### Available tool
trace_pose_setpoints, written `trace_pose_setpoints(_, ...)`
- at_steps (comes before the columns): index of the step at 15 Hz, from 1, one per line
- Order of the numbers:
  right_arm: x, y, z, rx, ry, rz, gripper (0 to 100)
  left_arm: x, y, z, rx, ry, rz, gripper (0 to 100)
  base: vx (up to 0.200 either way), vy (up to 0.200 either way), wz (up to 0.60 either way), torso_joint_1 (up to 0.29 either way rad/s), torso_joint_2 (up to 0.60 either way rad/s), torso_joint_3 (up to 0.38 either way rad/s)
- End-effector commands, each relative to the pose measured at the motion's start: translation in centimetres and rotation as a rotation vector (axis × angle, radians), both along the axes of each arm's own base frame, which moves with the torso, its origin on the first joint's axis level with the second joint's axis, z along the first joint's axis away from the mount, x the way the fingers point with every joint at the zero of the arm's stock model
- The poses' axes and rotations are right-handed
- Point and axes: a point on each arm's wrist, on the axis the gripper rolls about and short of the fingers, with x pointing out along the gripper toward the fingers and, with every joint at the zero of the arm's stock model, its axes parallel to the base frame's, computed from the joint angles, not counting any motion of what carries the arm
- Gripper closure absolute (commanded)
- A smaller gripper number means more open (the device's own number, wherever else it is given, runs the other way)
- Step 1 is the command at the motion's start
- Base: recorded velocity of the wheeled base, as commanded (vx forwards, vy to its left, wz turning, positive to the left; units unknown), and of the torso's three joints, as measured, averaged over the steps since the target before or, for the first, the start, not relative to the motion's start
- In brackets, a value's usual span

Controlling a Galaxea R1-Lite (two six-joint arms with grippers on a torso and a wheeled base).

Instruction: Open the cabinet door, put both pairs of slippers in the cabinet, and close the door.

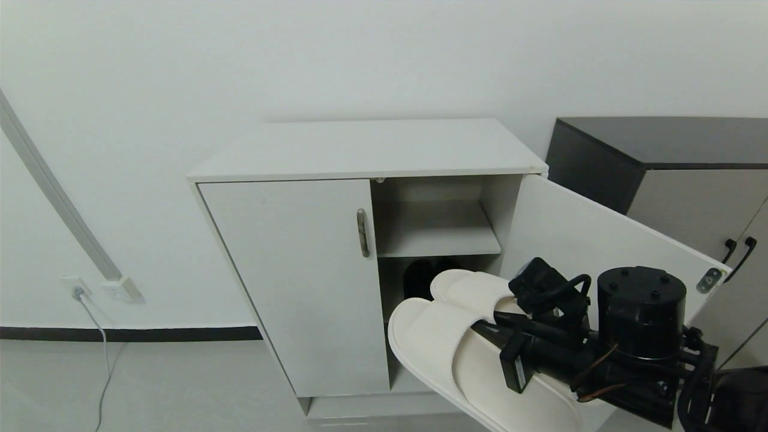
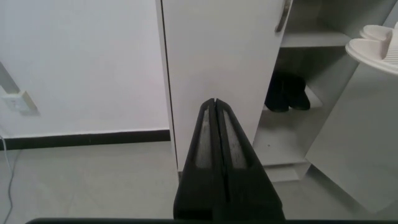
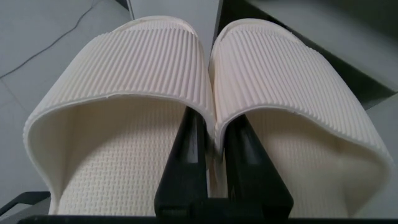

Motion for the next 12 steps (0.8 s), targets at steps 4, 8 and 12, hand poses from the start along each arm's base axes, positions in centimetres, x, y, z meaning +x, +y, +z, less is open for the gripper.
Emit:
trace_pose_setpoints(4, -0.07, 0.01, -0.14, -0.004, 0.004, 0.003, 100, 0.01, 0.0, 0.0, -0.001, 0.001, 0.0, 100, 0.0, 0.0, 0.0, -0.139, 0.48, 0.339)
trace_pose_setpoints(8, -0.09, -0.01, -0.18, -0.006, 0.004, 0.003, 100, 0.01, 0.0, 0.0, -0.002, 0.001, 0.0, 100, 0.0, 0.0, 0.0, -0.093, 0.46, 0.361)
trace_pose_setpoints(12, -0.21, 0.12, -0.18, -0.006, 0.004, 0.009, 100, 0.01, 0.0, 0.0, -0.002, 0.001, 0.0, 100, 0.0, 0.0, 0.0, -0.041, 0.44, 0.394)
